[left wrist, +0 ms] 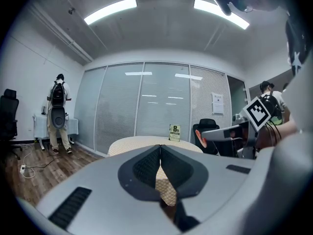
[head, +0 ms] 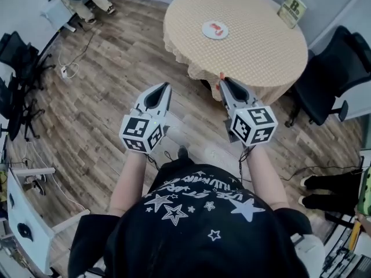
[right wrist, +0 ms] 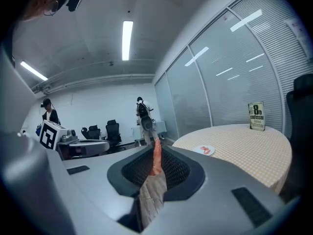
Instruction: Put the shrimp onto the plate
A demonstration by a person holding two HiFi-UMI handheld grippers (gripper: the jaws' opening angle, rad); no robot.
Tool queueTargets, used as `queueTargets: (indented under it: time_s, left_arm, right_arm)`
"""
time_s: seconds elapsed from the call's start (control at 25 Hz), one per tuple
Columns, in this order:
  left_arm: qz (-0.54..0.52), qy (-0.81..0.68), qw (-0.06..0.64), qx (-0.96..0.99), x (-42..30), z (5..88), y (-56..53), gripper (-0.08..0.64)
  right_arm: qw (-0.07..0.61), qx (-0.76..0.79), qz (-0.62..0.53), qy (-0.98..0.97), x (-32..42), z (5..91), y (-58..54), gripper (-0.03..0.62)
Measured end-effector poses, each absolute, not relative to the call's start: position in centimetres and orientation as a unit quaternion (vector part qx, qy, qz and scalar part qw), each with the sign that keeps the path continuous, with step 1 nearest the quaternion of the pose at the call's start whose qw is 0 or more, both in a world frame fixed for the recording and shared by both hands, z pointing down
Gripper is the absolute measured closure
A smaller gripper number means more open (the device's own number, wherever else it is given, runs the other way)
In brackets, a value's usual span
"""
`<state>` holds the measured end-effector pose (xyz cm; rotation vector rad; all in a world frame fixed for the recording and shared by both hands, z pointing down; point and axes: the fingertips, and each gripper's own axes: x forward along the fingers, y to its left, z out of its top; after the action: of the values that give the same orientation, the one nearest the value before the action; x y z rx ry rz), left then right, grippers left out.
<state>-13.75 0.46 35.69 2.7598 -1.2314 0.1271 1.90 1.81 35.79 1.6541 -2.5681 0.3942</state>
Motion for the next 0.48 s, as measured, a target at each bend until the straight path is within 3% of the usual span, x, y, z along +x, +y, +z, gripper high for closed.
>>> queueTargets:
  time_s: [0.48]
  left_arm:
    - [0.036,-0.387,0.062,0.919,-18.6,36.2,-5.7,0.551]
  right_arm:
    - [0.027,0.572,0.140,-0.808,-1.9,36.7,-4.0,0.531]
